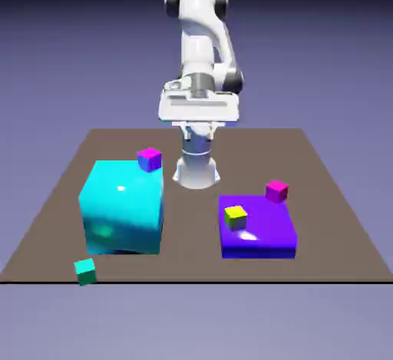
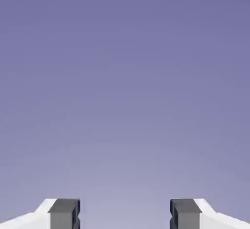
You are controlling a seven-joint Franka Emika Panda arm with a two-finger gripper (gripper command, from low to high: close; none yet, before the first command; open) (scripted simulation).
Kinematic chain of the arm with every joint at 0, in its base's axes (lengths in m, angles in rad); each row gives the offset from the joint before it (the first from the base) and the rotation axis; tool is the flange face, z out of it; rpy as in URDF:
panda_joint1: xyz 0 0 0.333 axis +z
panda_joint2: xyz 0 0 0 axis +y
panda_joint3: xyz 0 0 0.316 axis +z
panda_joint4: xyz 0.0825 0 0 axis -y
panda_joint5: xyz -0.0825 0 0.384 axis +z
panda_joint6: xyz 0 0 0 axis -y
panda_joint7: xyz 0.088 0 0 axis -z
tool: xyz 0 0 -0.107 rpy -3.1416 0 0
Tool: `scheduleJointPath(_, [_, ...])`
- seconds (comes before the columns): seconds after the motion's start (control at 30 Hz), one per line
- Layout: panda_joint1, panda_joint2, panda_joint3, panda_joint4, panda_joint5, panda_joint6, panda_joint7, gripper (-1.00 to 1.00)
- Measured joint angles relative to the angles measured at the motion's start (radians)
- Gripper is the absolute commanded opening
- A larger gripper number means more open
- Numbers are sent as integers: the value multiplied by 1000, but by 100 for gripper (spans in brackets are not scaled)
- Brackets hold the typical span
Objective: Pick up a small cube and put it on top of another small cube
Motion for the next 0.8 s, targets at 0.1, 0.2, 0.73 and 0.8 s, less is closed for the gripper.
scheduleJointPath(0.1, [-37,109,-1,97,-25,-79,-53,0])
scheduleJointPath(0.2, [-74,217,-3,194,-50,-158,-107,0])
scheduleJointPath(0.73, [-273,797,-9,712,-182,-580,-392,0])
scheduleJointPath(0.8, [-298,870,-10,777,-199,-633,-427,0])
